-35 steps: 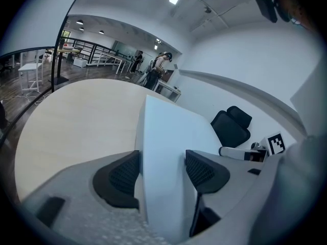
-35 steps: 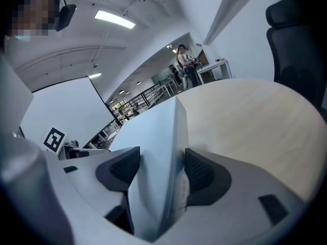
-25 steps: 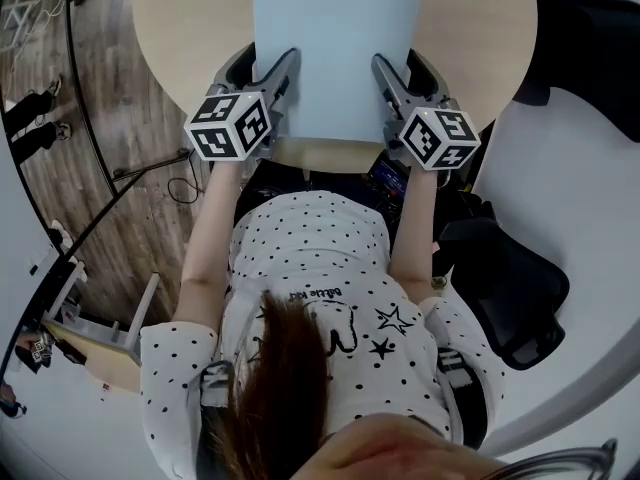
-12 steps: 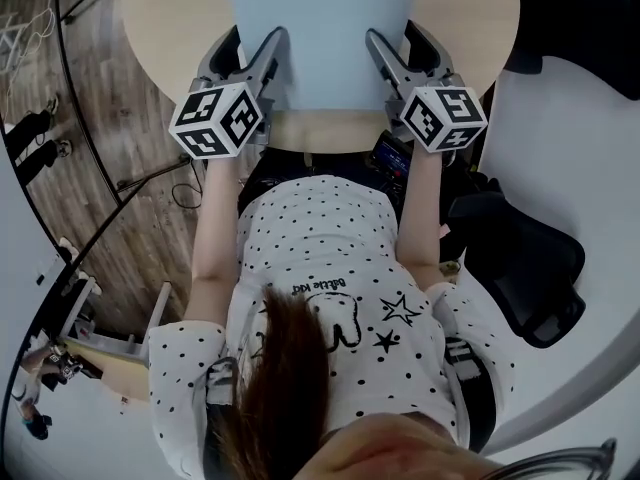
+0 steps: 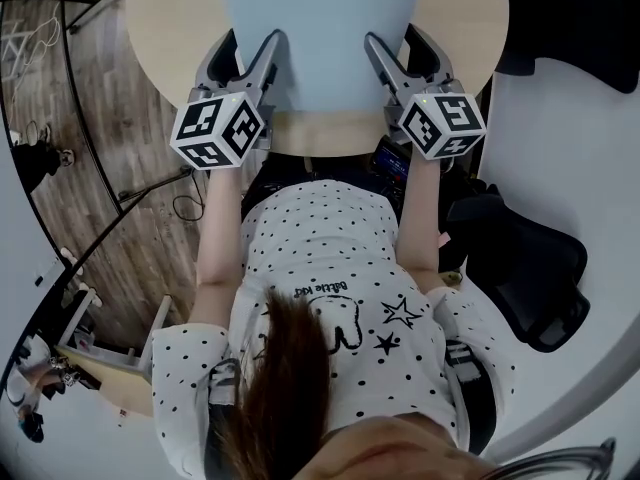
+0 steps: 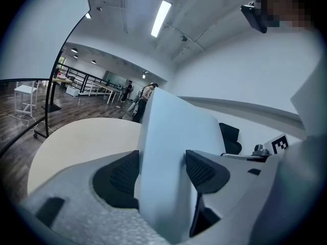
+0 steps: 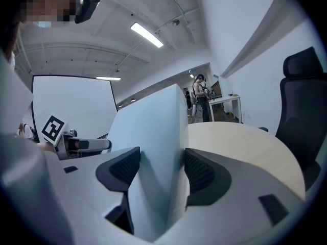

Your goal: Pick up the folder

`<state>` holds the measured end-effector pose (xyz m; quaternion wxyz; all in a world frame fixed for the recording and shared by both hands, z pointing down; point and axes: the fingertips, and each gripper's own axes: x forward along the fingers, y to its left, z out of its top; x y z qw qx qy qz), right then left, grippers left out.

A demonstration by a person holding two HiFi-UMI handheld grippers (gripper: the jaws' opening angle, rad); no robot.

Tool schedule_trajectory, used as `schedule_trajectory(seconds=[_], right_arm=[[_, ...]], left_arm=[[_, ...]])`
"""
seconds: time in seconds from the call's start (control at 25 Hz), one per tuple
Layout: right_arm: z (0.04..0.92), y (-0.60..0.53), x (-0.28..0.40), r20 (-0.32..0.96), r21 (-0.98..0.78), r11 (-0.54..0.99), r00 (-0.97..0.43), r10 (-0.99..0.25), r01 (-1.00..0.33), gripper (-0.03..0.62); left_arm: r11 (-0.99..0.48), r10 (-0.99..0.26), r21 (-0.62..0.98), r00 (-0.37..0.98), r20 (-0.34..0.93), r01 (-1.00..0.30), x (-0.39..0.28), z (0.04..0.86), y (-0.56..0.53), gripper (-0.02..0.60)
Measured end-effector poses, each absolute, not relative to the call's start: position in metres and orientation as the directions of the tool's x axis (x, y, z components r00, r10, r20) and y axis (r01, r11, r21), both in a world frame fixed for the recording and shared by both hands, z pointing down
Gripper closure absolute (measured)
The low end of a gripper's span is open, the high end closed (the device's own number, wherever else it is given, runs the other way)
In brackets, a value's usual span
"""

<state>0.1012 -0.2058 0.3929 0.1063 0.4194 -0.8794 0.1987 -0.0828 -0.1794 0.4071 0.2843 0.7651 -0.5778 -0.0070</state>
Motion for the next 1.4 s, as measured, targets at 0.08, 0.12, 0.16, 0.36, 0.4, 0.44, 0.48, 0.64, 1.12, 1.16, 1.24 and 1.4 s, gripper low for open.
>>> schedule_trajectory(seconds=[0.08,0.12,0.16,0.36,0.4,0.44,0.48,0.64,1.12,1.16,1.24,1.4], right_arm=[[0.387,-0.203,0.106,0.34,-0.255,0.57,-0.624,-0.703,-0.781,0.329],[0.384,-0.2,0.109,0.334,-0.253,0.57,-0.624,-0.707,-0.782,0.329],[0.381,-0.198,0.112,0.328,-0.251,0.57,-0.623,-0.71,-0.782,0.329],[0.37,-0.194,0.115,0.307,-0.244,0.58,-0.629,-0.714,-0.777,0.329],[0.367,-0.195,0.113,0.301,-0.243,0.584,-0.632,-0.714,-0.775,0.329],[0.363,-0.196,0.111,0.293,-0.241,0.587,-0.635,-0.715,-0.773,0.329],[0.36,-0.197,0.108,0.286,-0.24,0.59,-0.637,-0.716,-0.771,0.329],[0.35,-0.201,0.099,0.264,-0.231,0.599,-0.642,-0.72,-0.767,0.329],[0.323,-0.201,0.102,0.203,-0.21,0.623,-0.657,-0.726,-0.753,0.329],[0.321,-0.202,0.101,0.197,-0.209,0.624,-0.657,-0.727,-0.753,0.329],[0.315,-0.204,0.1,0.184,-0.204,0.625,-0.657,-0.731,-0.753,0.329],[0.304,-0.204,0.101,0.164,-0.191,0.628,-0.656,-0.737,-0.754,0.329]], left_arm=[[-0.175,-0.894,0.436,0.328,0.305,-0.883,-0.078,0.4,-0.176,0.299],[-0.179,-0.897,0.432,0.327,0.298,-0.884,-0.075,0.397,-0.174,0.299],[-0.182,-0.899,0.428,0.327,0.292,-0.885,-0.072,0.394,-0.172,0.299],[-0.189,-0.909,0.421,0.32,0.268,-0.887,-0.07,0.381,-0.167,0.299],[-0.188,-0.912,0.42,0.317,0.261,-0.888,-0.071,0.378,-0.167,0.299],[-0.188,-0.915,0.418,0.312,0.253,-0.889,-0.074,0.375,-0.168,0.299],[-0.186,-0.919,0.417,0.308,0.247,-0.89,-0.077,0.371,-0.169,0.299],[-0.18,-0.928,0.412,0.293,0.229,-0.893,-0.085,0.361,-0.171,0.299],[-0.186,-0.949,0.396,0.269,0.165,-0.899,-0.083,0.33,-0.169,0.299],[-0.188,-0.951,0.392,0.267,0.158,-0.9,-0.085,0.327,-0.17,0.299],[-0.194,-0.954,0.385,0.266,0.142,-0.902,-0.086,0.32,-0.173,0.299],[-0.202,-0.957,0.387,0.266,0.12,-0.9,-0.085,0.31,-0.172,0.299]])
